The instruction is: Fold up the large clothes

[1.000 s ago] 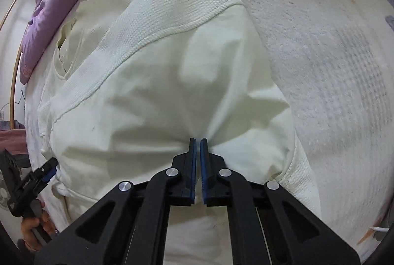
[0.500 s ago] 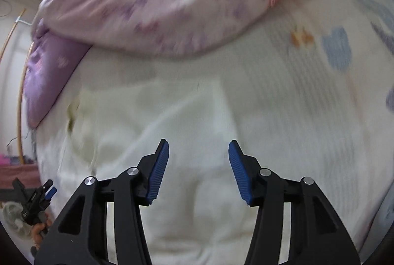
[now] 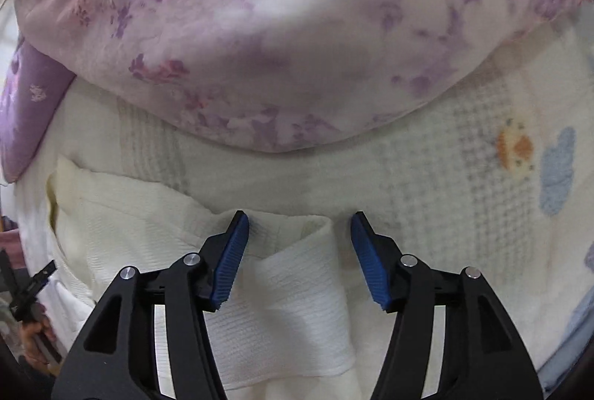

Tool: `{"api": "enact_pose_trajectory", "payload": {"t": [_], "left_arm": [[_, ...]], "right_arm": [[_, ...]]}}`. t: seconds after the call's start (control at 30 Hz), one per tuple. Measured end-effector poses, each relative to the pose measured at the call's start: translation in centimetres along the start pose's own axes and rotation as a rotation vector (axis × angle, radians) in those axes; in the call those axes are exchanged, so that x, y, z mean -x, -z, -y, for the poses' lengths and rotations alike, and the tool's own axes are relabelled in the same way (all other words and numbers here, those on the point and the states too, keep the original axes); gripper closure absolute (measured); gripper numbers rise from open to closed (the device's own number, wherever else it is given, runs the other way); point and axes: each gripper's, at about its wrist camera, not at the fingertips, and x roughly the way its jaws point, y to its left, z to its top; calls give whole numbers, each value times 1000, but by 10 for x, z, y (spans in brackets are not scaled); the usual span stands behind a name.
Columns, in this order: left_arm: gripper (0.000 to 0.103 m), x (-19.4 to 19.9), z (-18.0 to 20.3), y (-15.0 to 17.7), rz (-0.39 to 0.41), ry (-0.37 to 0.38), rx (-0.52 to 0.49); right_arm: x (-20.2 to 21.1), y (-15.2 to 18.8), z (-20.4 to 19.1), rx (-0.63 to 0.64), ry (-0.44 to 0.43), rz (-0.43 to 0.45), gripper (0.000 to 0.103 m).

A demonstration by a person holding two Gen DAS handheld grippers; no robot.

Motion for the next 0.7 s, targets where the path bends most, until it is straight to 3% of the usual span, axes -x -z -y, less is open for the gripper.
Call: {"api": "enact_pose_trajectory", "payload": {"t": [0.03,0.1,0.17,0.2,0.23,0.27,0.37,0.7], "left_arm": [[22,0,2,1,10,-8,-15],[31,1,9,4,26,-27,-38],[56,9,8,13,44,-6,-43],[64,12,10,15,49,1,-58],[80,15,11,24,53,17,-77],[84,17,16,27,58,22,-105],[86,33,27,33,105,-12,-140],[86,135,28,83,257,89,-123]], "right_arm": [[-1,0,-4,32,4,-3,50],[-3,3,-10,68,2,-13,68],[-3,6,-12,58,-45,-17,81],[-2,9,-12,57,-48,-10,85],[0,10,-12,61,-49,2,87],[1,12,-13,65,-55,16,90],[17,22,-21,84,-66,88,92],[115,91,-29,139,-154,289,92]]}}
